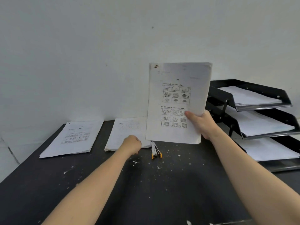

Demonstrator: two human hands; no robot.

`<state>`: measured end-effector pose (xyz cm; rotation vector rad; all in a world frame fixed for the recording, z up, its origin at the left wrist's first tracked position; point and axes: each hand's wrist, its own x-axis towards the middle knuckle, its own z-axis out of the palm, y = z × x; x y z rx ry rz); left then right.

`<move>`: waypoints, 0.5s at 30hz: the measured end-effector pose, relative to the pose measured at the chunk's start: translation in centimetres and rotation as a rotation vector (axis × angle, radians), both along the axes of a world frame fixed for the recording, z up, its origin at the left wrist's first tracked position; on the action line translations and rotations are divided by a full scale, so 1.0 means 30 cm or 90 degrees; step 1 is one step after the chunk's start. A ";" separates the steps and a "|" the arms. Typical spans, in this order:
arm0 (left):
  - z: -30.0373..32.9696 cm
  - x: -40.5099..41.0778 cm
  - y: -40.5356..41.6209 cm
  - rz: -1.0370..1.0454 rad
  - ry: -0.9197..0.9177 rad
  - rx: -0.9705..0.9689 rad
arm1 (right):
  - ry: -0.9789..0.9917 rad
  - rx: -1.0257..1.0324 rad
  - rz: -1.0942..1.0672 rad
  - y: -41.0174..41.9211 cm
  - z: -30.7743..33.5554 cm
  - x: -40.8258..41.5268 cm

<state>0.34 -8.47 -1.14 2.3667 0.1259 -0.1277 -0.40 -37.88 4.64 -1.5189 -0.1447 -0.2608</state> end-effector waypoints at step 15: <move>-0.001 -0.019 -0.118 -0.047 0.136 -0.069 | -0.016 0.033 -0.018 -0.029 -0.007 0.011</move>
